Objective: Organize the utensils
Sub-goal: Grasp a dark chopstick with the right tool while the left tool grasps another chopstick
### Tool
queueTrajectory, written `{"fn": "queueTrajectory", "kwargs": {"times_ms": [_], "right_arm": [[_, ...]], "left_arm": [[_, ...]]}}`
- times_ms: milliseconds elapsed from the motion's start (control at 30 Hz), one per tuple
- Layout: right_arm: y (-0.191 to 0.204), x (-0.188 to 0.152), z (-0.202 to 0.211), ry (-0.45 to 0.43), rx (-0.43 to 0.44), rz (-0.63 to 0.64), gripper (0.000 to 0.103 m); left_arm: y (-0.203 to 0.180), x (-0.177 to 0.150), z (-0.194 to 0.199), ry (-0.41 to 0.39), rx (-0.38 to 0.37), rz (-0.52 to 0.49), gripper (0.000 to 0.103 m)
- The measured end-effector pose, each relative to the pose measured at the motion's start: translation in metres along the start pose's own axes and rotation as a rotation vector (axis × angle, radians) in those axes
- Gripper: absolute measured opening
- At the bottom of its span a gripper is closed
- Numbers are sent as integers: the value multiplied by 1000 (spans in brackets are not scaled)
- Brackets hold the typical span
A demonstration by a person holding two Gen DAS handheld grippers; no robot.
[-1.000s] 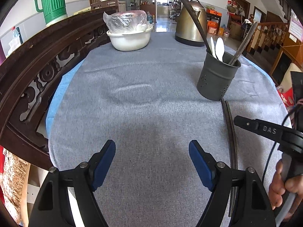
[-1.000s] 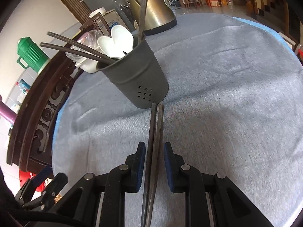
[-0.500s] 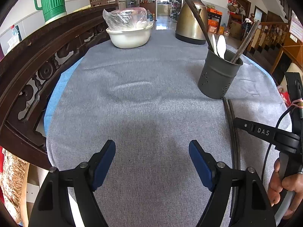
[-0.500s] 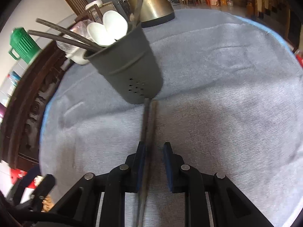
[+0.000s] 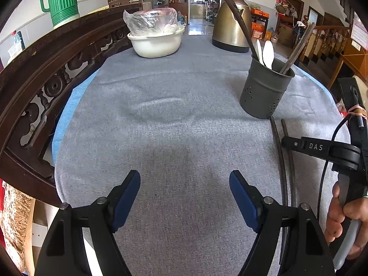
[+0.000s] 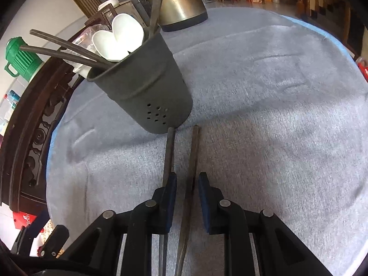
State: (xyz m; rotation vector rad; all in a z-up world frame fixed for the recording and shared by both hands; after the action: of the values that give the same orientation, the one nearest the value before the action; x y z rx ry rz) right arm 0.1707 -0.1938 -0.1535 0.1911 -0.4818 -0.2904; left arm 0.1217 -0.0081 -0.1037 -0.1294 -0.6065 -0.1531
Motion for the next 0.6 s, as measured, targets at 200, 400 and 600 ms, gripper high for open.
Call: {"fn": "queueTrajectory", "kwargs": {"times_ms": [200,400,600], "right_arm": [[-16,1,2,-6,-35,-11,12],[-37,11,2,7,-65,-16,12],[-71,26,4,4,-106,-37,11]], "left_arm": [[-8,8,-5,6,-25,-20,80],[-51,31,-19,40,-156,-88,73],[-98,30,-47,125,-250,-158,66]]}}
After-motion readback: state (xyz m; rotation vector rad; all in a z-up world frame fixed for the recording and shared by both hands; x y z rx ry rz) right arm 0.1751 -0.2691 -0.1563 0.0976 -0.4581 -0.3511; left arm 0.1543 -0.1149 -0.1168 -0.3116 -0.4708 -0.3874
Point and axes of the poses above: each gripper's, at about its wrist camera, not at the fingertips, and z roughly against the way its jaws point, y to its left, x to its top, the point moved 6 cm from there along -z, roughly the way its jaws point, and after that the axes turned 5 degrees about -x, right-handed, at the moved point
